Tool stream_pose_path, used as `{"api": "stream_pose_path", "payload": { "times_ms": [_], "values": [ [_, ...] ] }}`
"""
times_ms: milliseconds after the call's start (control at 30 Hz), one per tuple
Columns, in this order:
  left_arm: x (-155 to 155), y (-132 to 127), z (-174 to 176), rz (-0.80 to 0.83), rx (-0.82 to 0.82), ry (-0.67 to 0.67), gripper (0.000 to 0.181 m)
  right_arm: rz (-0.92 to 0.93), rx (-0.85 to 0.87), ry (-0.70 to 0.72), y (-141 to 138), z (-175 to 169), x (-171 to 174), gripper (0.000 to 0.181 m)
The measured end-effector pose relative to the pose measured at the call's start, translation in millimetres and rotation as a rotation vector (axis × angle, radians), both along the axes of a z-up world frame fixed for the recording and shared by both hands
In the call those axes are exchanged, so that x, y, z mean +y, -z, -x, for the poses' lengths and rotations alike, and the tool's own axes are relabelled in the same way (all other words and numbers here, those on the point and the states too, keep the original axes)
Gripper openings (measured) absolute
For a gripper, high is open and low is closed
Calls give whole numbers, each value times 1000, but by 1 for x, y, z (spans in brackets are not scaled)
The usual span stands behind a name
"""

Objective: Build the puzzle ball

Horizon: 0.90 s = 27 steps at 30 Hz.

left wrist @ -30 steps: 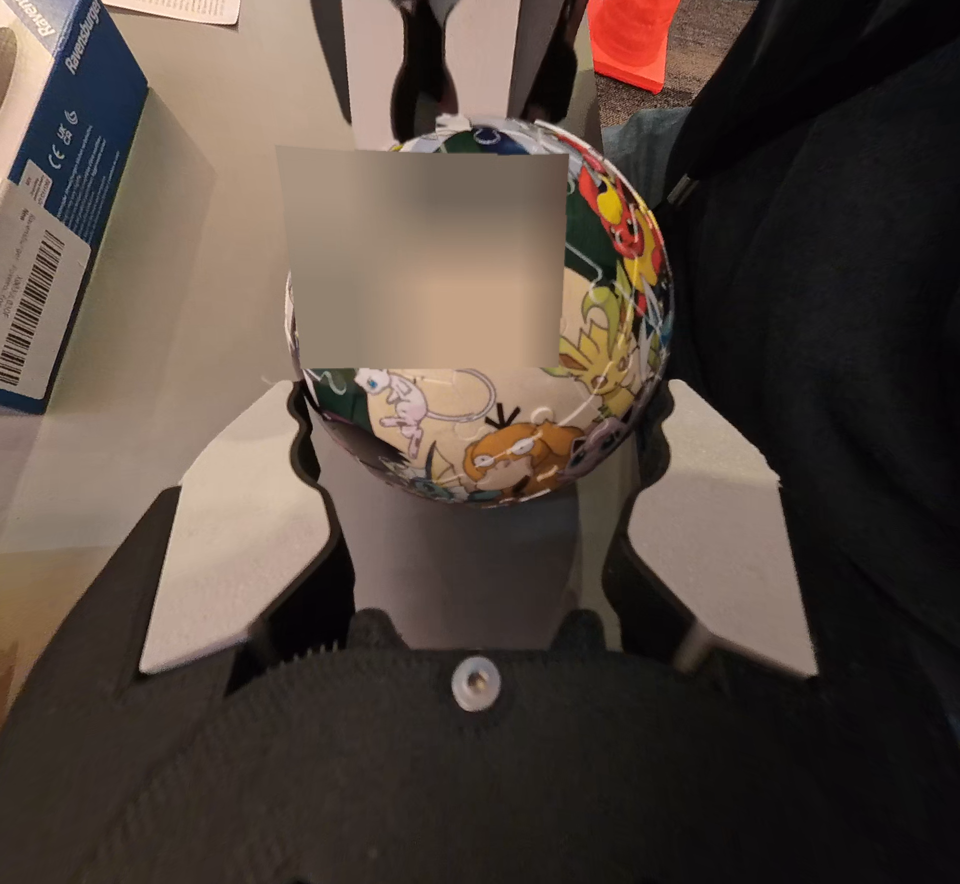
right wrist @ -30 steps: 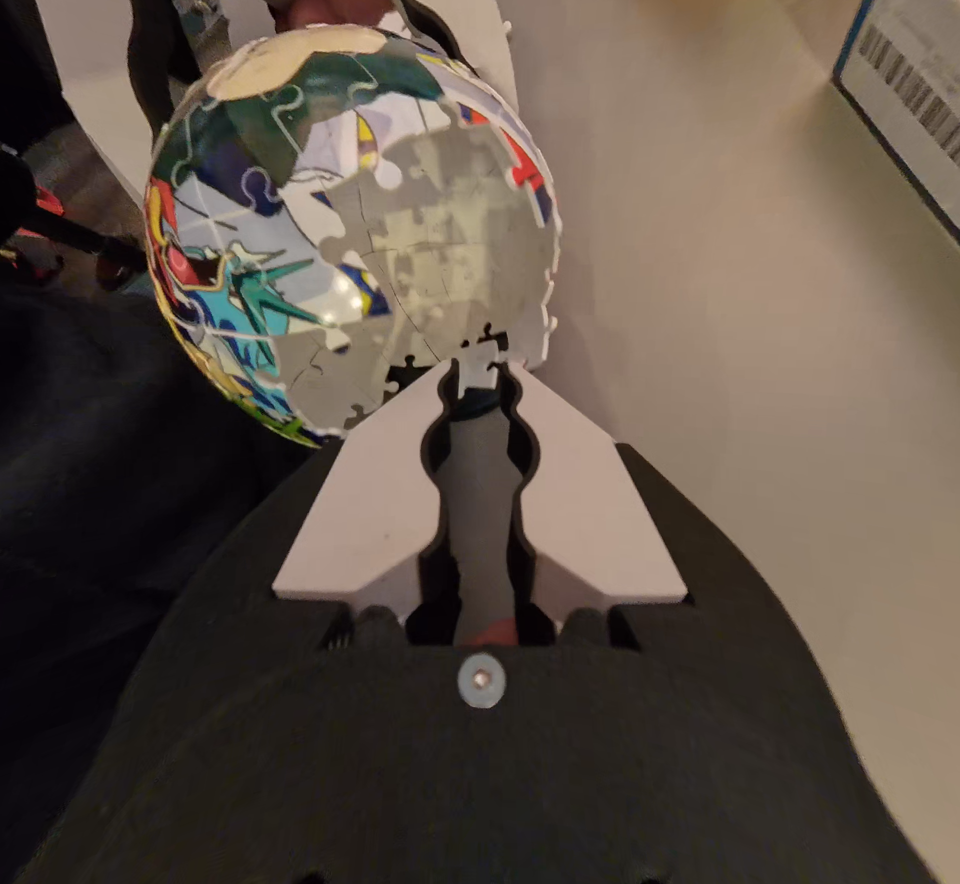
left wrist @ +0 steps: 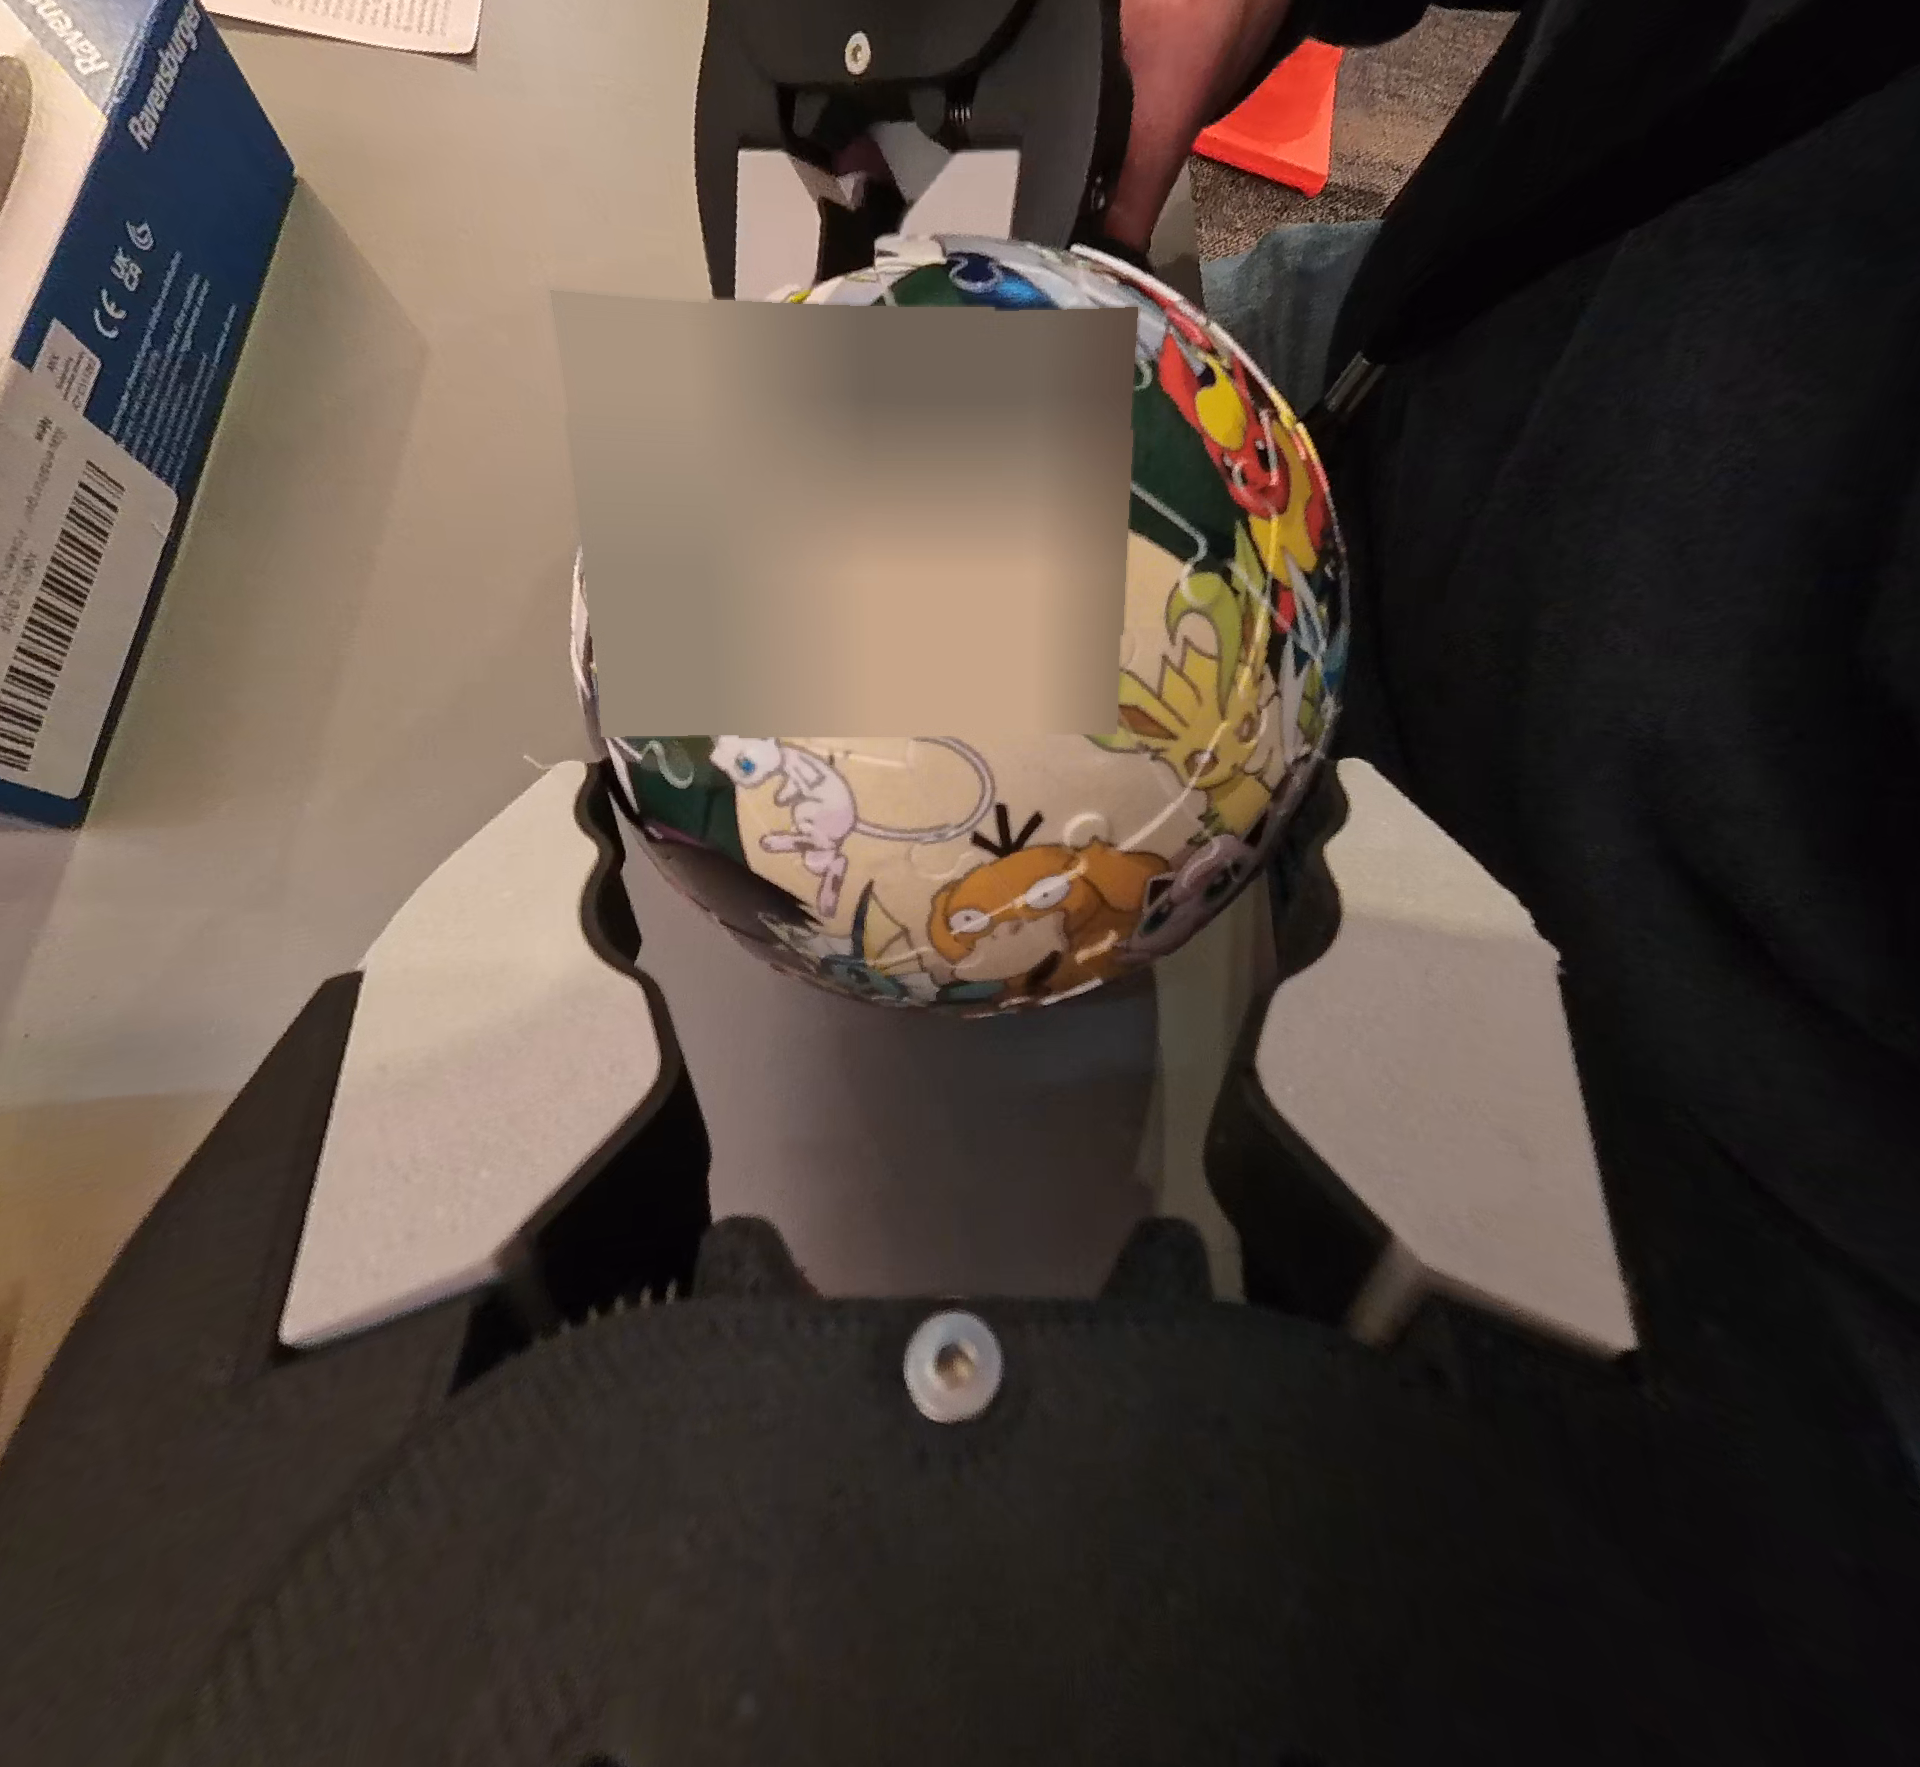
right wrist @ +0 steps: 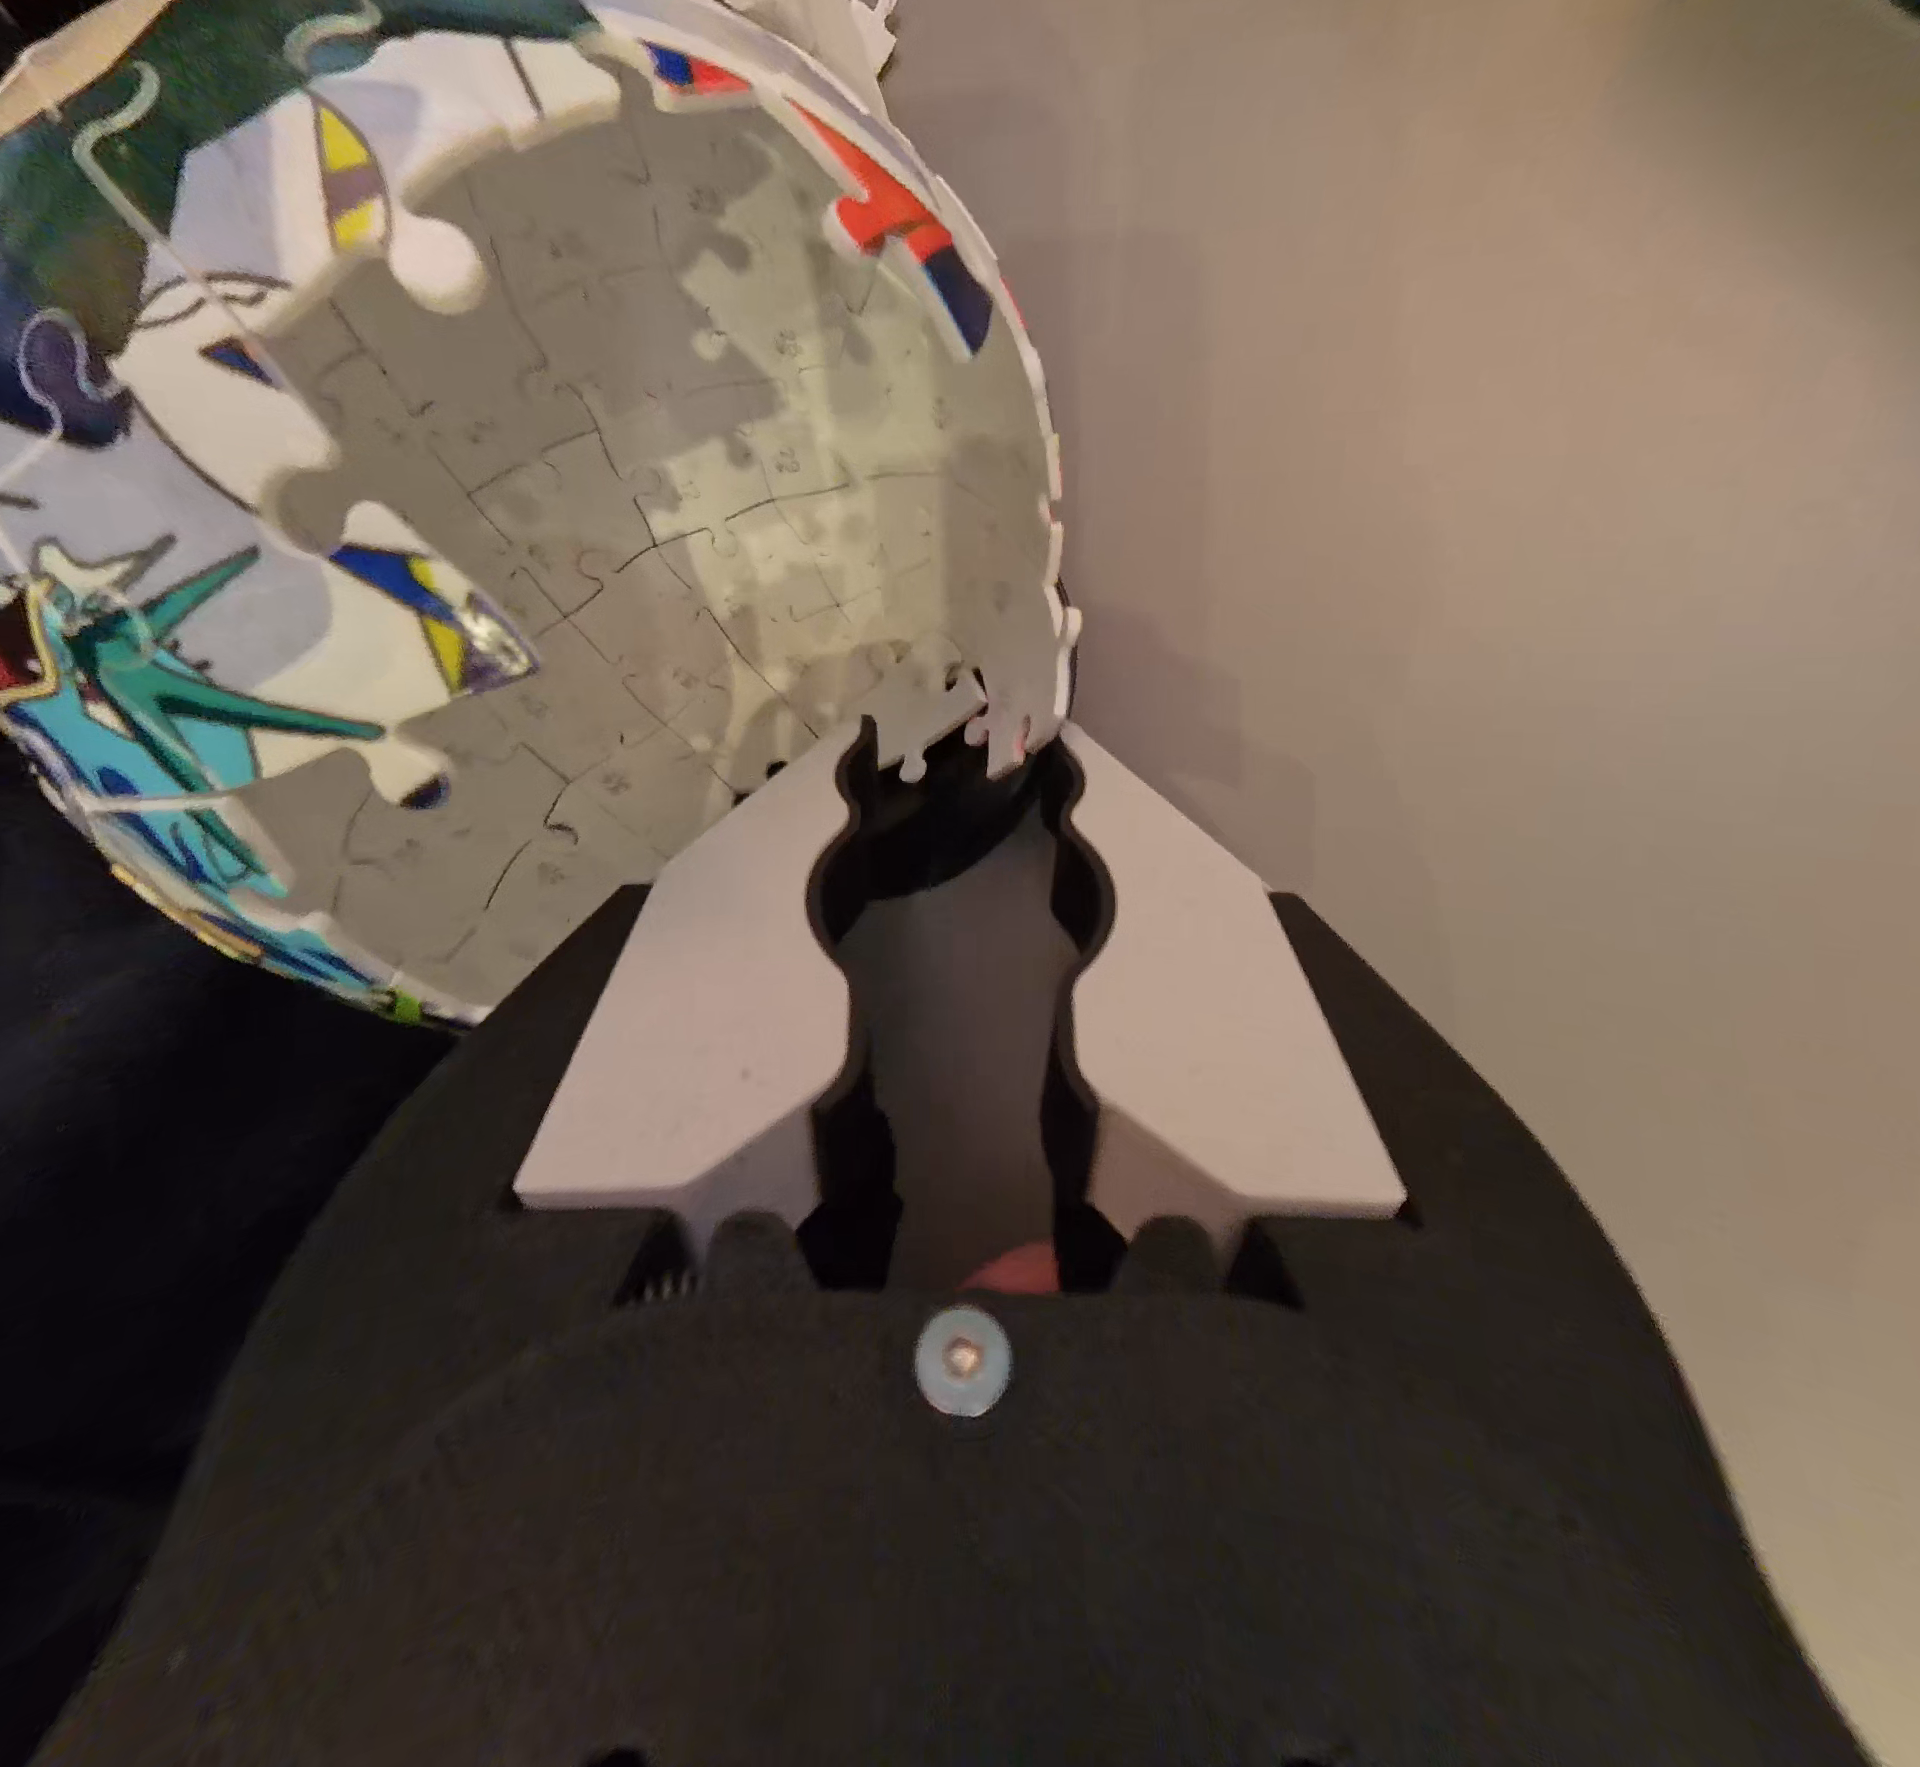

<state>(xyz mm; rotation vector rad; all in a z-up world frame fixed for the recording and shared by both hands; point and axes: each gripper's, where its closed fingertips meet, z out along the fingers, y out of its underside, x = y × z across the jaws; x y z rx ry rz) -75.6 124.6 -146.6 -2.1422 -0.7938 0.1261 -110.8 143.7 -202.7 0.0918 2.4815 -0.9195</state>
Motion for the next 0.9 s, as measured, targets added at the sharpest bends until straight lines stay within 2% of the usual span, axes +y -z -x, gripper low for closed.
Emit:
{"api": "stream_pose_path", "payload": {
  "times_ms": [400,533,900],
  "values": [
    [0,1,0,6,3,4,121,41,81,61,3,6,-11,29],
    [2,1,0,-3,8,4,122,53,139,60,5,10,-11,25],
    [2,1,0,-17,16,-2,119,45,174,36,5,13,-2,28]
  ]
}}
